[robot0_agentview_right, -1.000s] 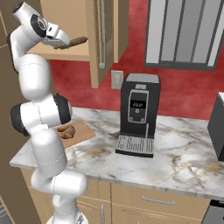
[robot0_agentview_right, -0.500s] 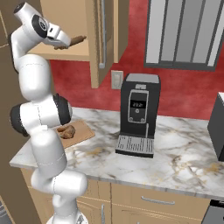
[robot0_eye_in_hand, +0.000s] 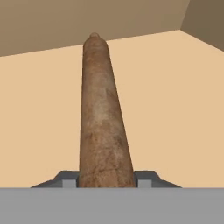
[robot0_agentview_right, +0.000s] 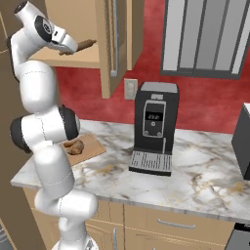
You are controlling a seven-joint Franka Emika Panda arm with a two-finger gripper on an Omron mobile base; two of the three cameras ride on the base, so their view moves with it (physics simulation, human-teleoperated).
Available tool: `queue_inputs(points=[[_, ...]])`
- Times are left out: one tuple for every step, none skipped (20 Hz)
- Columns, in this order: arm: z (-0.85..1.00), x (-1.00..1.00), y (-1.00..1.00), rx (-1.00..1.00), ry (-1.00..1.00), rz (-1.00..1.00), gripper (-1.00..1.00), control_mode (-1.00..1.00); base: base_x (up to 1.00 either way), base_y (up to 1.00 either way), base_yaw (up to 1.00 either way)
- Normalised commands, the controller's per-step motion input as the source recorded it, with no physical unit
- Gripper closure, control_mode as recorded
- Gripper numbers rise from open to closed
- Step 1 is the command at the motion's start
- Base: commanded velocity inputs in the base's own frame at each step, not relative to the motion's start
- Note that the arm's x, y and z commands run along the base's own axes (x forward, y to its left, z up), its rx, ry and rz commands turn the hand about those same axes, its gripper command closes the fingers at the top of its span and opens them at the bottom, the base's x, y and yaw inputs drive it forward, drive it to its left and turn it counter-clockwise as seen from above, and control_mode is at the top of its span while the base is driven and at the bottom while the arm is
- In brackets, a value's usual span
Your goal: Open the cabinet, retrieve the rolling pin, and place it next to the meat on the cutting board to prepare for tenderizing.
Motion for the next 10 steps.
queue_inputs(points=[[0.0,-0.49,0.0,0.08,-0.1,0.0,1.0,-1.0,0.0,0.0,0.0],[0.0,-0.65,0.0,0.09,-0.12,0.0,1.0,-1.0,0.0,0.0,0.0],[0.0,-0.68,-0.01,0.09,-0.12,0.0,1.0,-1.0,0.0,0.0,0.0],[0.0,-0.68,-0.02,0.09,-0.12,0.0,1.0,-1.0,0.0,0.0,0.0],[0.01,-0.81,-0.06,0.07,-0.15,0.0,1.0,-1.0,0.0,0.0,0.0],[0.03,-0.82,-0.04,0.07,-0.14,0.0,1.0,-1.0,0.0,0.0,0.0],[0.03,-0.86,0.0,0.06,-0.14,0.0,1.0,-1.0,0.0,0.0,0.0],[0.0,-0.91,-0.02,0.04,-0.13,0.0,1.0,-1.0,0.0,0.0,0.0],[0.0,-0.89,-0.03,0.02,-0.15,0.0,1.0,-1.0,0.0,0.0,0.0],[0.0,-0.91,-0.04,0.01,-0.18,0.0,1.0,-1.0,0.0,0.0,0.0]])
